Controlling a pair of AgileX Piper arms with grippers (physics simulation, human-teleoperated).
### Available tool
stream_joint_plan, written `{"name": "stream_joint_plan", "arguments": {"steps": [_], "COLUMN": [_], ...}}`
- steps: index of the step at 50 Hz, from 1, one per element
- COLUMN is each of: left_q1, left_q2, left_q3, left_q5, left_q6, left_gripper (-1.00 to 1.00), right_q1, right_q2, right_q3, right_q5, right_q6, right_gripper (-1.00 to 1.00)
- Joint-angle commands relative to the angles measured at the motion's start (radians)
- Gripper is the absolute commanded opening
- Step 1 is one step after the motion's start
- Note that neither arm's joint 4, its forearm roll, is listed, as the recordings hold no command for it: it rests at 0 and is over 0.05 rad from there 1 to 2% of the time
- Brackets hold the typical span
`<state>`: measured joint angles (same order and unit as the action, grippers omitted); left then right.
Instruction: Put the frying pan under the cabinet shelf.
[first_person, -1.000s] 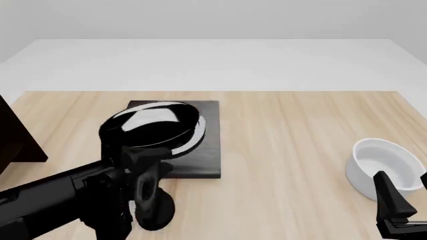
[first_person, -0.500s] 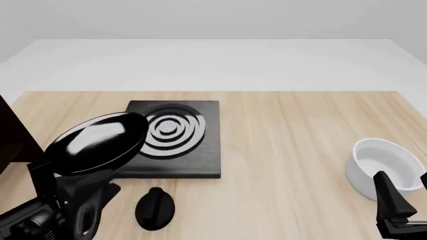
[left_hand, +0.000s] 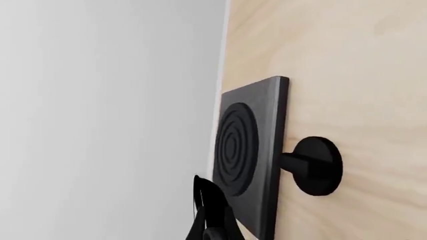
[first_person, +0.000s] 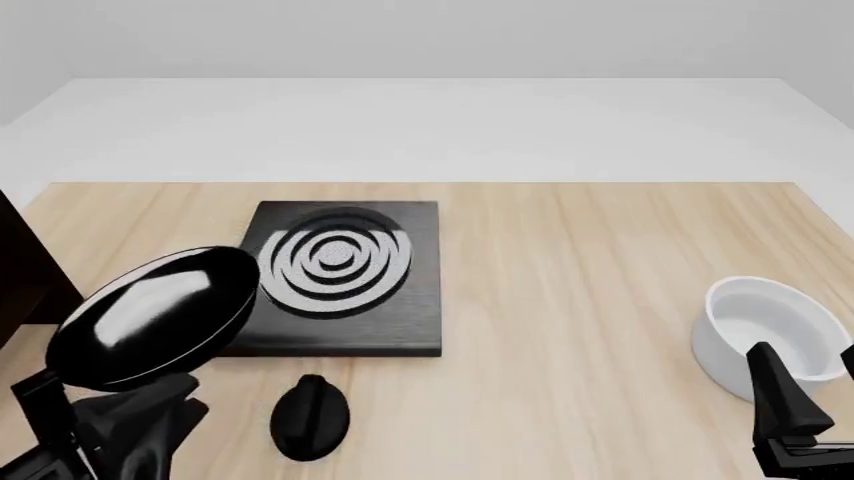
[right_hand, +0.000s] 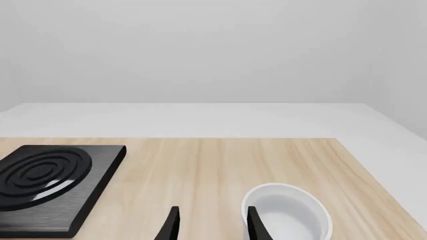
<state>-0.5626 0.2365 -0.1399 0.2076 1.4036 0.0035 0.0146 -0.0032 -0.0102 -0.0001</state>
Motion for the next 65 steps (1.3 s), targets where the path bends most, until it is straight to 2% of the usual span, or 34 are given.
{"name": "stream_joint_plan", "arguments": {"steps": [1,11,19,37,44,58,65], "left_q1": [0.040,0.073,0.127,0.177,0.214,0.300,0.335], "left_q2": [-0.082,-0.126,-0.235,-0.235,-0.236,-0.236,-0.236], "left_q3": [0.033,0.067,0.088,0.100,0.123,0.131,0.132], "left_q5": [0.004,0.016,0.116,0.124,0.107,0.123,0.127], "left_q6": [-0.019,-0.024,-0.047,-0.093,-0.084,-0.156,-0.158], "left_gripper": [-1.00,-1.00,-1.00,-1.00,-1.00,-1.00,-1.00], "right_q1": [0.000,0.000,0.000,0.000,0.000,0.000,0.000], "right_q2": [0.000,0.000,0.000,0.000,0.000,0.000,0.000], "right_q3": [0.000,0.000,0.000,0.000,0.000,0.000,0.000], "right_q5": [0.000,0.000,0.000,0.000,0.000,0.000,0.000], "right_q6": [0.000,0.000,0.000,0.000,0.000,0.000,0.000], "right_gripper": [1.00,1.00,1.00,1.00,1.00,1.00,1.00]}}
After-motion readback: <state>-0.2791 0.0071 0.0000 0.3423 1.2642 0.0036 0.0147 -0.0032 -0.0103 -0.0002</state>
